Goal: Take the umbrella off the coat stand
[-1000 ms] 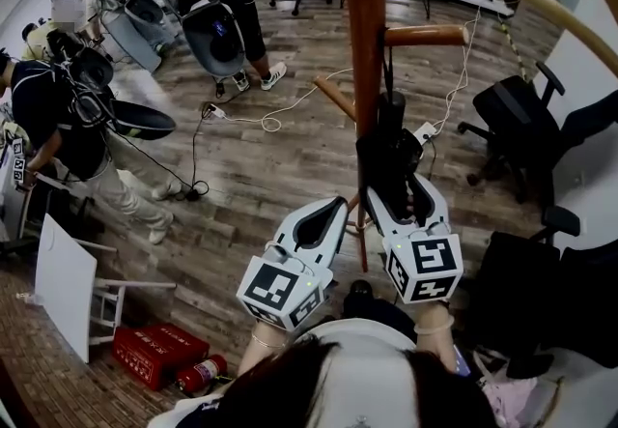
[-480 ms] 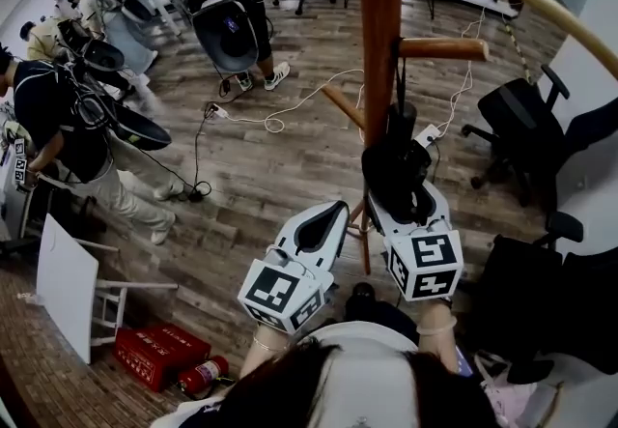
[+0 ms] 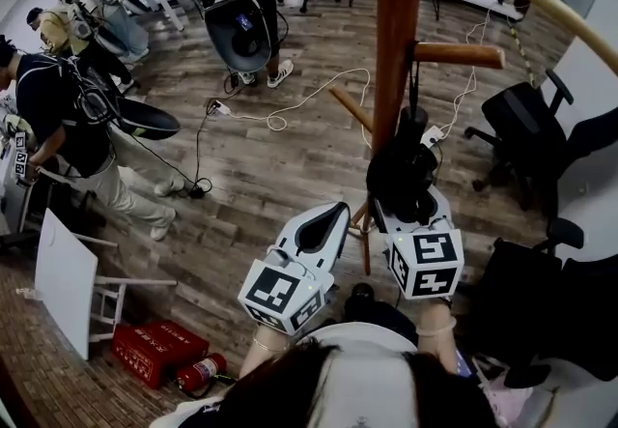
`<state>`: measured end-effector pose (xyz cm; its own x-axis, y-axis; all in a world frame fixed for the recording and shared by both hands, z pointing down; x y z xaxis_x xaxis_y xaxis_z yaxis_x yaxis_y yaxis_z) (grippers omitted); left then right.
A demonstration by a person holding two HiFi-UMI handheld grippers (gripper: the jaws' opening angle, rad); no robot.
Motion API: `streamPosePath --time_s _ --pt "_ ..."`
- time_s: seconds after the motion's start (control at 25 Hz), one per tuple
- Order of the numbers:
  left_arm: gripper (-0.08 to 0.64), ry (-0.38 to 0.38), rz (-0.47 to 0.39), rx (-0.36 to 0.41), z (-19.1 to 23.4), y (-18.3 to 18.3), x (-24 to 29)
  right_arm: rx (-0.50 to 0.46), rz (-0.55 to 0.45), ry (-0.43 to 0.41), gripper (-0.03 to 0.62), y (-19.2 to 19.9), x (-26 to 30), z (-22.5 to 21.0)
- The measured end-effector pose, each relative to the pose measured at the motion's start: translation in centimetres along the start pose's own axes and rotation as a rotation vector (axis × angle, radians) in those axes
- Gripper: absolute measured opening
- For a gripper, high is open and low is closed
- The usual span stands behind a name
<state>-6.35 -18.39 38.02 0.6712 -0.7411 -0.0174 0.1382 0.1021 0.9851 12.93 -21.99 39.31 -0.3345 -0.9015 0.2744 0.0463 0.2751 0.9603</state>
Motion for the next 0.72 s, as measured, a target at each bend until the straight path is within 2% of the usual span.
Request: streamPosePath --time_s 0.2,0.72 --pt "0.009 0.0 -0.001 0.006 -0.1 -0.2 -0.2 0.001 -0.026 0.031 0.264 0.2 -0.2 0.2" --pt "0.009 0.004 -0.007 0.028 -0.6 -0.6 -1.4 -0.013 -0.059 0.05 0.256 0.5 -1.2 0.7"
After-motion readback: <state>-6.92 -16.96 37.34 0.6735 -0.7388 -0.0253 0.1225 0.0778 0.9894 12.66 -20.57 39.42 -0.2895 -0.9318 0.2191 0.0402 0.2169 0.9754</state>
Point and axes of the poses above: the fingertips, and each gripper's own axes: x forward along the fingers, z to its left, y out of its underside, the point moved 10 cm from there along -x, backward along the fingers, and after that the axes turned 6 degrees about -z, right-handed, at the moved point
